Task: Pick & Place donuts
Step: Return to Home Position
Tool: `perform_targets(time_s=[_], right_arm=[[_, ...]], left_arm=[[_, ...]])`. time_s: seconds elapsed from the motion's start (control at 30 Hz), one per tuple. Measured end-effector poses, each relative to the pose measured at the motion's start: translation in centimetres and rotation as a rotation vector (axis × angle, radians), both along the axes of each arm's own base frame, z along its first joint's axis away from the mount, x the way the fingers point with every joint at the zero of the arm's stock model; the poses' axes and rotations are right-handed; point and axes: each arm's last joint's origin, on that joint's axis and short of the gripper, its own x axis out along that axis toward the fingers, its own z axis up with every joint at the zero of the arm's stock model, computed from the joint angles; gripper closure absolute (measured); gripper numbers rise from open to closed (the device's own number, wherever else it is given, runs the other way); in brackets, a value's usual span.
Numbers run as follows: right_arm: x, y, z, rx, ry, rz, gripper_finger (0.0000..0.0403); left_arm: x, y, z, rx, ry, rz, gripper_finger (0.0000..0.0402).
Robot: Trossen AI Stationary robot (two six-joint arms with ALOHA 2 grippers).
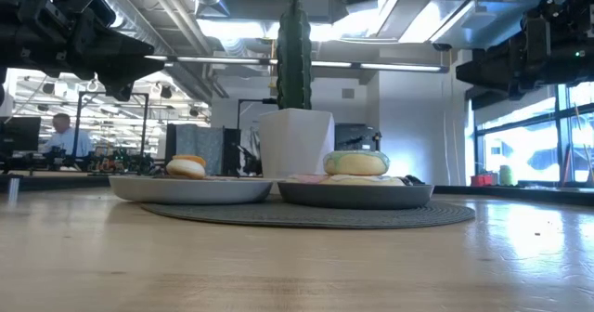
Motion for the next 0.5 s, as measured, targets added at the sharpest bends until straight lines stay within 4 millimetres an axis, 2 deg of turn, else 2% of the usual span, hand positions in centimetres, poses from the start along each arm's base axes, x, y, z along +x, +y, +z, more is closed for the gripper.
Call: perform_targets(time_s=[0.5], right_arm=[[0.0,0.0,0.0,0.0,0.0,0.0,0.0273]], left_arm=[[0.0,0.0,0.0,0.0,0.0,0.0,0.0252]])
